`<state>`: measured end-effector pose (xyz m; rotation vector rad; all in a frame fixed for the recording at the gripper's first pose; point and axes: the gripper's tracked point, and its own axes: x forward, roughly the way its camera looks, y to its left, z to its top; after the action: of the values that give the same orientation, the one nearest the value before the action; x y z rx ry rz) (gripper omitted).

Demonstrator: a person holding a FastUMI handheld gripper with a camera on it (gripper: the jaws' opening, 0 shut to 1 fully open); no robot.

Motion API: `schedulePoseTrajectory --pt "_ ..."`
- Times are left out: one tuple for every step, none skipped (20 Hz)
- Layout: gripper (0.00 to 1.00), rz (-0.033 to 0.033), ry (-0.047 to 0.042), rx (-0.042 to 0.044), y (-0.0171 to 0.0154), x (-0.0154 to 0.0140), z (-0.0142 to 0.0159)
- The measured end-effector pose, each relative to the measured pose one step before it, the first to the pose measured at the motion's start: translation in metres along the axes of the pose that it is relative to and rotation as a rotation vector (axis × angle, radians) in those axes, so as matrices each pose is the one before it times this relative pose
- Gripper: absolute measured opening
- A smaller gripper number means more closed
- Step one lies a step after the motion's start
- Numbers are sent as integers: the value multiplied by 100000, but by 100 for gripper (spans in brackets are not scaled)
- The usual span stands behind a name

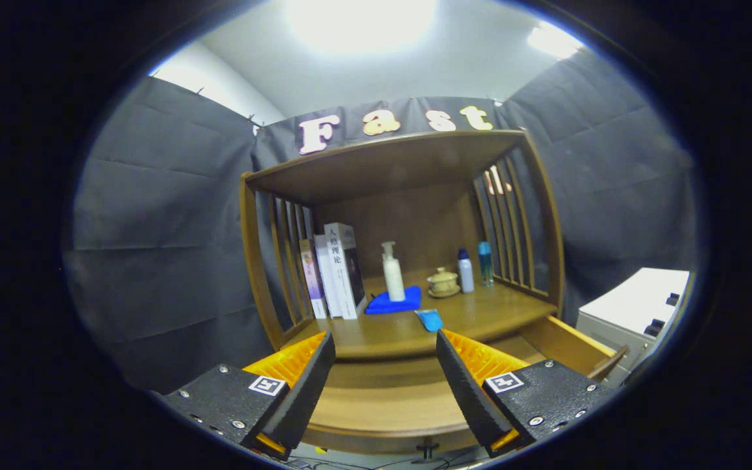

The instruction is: Pull open the drawer, take out the items inside it, and place them on the countertop above the cabinet.

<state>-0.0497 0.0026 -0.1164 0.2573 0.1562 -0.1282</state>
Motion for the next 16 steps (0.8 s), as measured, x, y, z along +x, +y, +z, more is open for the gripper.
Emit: schedulePoseTrajectory --pt "96 -1955 1710 -961 -849 -687 -1108" --pt "95 -1174 1369 -2217 -833 -640 -878" --pt "95 -1041 1535 -2652 -696 -391 -1139" --pt "95 -775 1480 -2088 -537 -411 -1038" --pt "95 200 1668 -1242 -160 -363 -1205" --pt "95 -120 1883 -931 -169 -375 -1136" --pt "95 211 1941 -1177 -185 -114 -1219" --pt "96 4 1906 -1809 -62 -162 -1090" --pt "96 -110 2222 -1658 -173 -22 -1047" --pt "96 278 1909 -1208 -14 67 -972" --pt "96 258 1318 -872 -46 180 -763" --pt "95 -123 1076 -620 -117 109 -768" --pt "96 -101 1392 -5 -105 208 -733" --pt "96 588 1169 552 202 189 -535" --pt "96 380 523 230 263 199 -337" --pt "96 -553 -208 -206 -90 306 85"
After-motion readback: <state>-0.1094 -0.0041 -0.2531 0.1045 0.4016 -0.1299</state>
